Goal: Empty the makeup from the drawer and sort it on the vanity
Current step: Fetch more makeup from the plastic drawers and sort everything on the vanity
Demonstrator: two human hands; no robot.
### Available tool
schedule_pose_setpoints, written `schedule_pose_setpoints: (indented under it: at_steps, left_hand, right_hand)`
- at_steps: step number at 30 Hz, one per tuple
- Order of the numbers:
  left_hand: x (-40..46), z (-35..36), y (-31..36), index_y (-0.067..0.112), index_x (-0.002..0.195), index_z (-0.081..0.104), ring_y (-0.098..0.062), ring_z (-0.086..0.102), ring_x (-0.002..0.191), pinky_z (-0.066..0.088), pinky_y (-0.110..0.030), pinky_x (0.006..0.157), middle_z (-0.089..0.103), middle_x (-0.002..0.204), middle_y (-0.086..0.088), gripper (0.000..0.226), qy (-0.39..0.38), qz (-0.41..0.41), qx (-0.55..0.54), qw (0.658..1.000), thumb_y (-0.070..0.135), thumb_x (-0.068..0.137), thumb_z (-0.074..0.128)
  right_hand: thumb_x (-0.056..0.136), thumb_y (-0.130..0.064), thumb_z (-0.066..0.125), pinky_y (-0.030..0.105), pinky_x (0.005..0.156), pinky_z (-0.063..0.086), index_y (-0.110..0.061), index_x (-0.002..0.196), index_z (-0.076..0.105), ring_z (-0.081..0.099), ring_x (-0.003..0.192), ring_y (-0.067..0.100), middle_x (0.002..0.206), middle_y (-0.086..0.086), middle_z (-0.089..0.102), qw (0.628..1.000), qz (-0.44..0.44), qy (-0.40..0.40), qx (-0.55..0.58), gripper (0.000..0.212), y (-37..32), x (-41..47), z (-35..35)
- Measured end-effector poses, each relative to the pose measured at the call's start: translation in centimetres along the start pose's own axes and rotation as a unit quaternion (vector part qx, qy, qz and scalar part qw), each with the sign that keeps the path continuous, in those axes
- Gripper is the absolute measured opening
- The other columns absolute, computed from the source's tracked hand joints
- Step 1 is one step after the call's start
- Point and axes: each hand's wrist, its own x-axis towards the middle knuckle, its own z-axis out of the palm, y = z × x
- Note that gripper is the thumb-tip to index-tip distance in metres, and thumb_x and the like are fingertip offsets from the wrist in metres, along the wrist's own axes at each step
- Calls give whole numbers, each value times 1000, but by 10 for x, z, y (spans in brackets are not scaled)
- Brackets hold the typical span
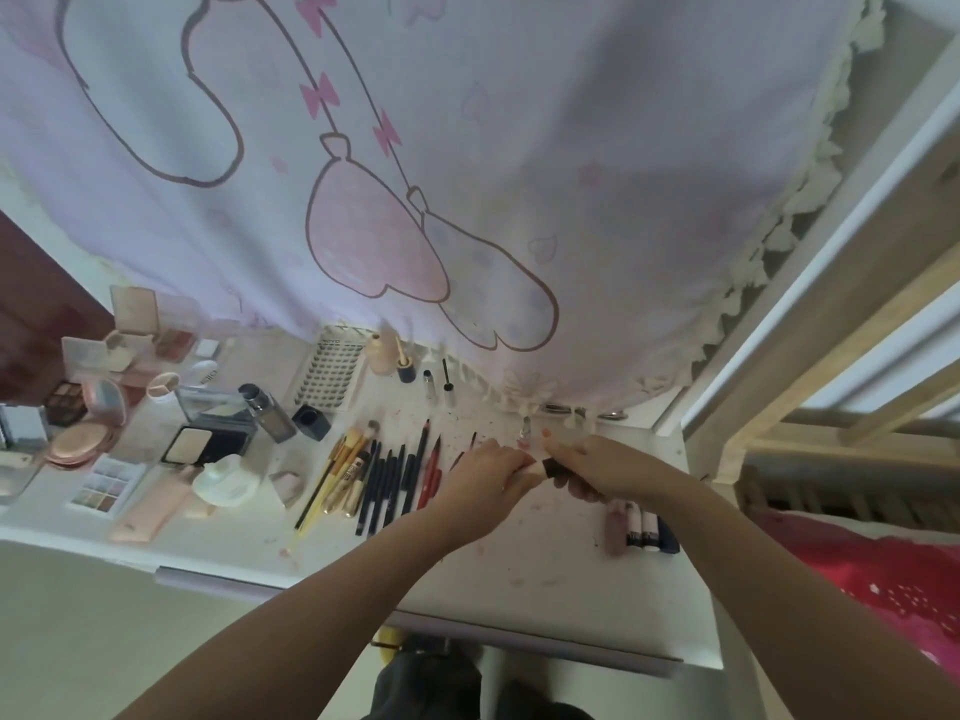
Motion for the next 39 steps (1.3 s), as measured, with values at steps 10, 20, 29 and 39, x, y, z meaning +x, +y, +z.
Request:
schedule_pose_setpoints:
  at_steps: [10, 20, 29, 39]
  left_hand:
    - [-2, 3, -9, 18, 104, 61, -16, 43, 84, 30, -29, 69, 58, 85, 5, 27, 8, 17, 34, 999, 35, 98, 41]
    - [-3, 7, -9, 19, 109, 61, -12, 40, 83, 25, -26, 72, 59, 91, 5, 28, 27, 35, 42, 998, 36, 97, 41]
    - [-7, 8, -14, 21, 114, 59, -9, 37, 83, 23, -24, 72, 53, 87, 11, 30, 31, 32, 51, 998, 38, 97, 40]
    - [-7, 10, -16, 21, 118, 58, -8, 36, 85, 23, -24, 73, 62, 98, 4, 33, 16, 37, 71, 997, 39, 98, 40]
  right_hand:
    - [95, -46, 44, 22, 67, 47, -21, 85, 61, 60, 61, 1, 71, -7, 67, 1000, 16, 8, 5, 32, 5, 3, 1]
    - [96, -46, 42, 22, 62, 39, -18, 83, 63, 52, 60, 7, 66, -7, 64, 998, 42, 8, 38, 37, 5, 1, 3]
    - [96, -45, 44, 17, 56, 38, -17, 87, 65, 54, 57, 4, 72, -3, 67, 997, 54, 3, 50, 36, 5, -3, 1]
    - [95, -33, 49, 25, 75, 45, -25, 93, 60, 60, 74, 5, 83, -9, 71, 999, 37, 1, 11, 14, 5, -2, 4]
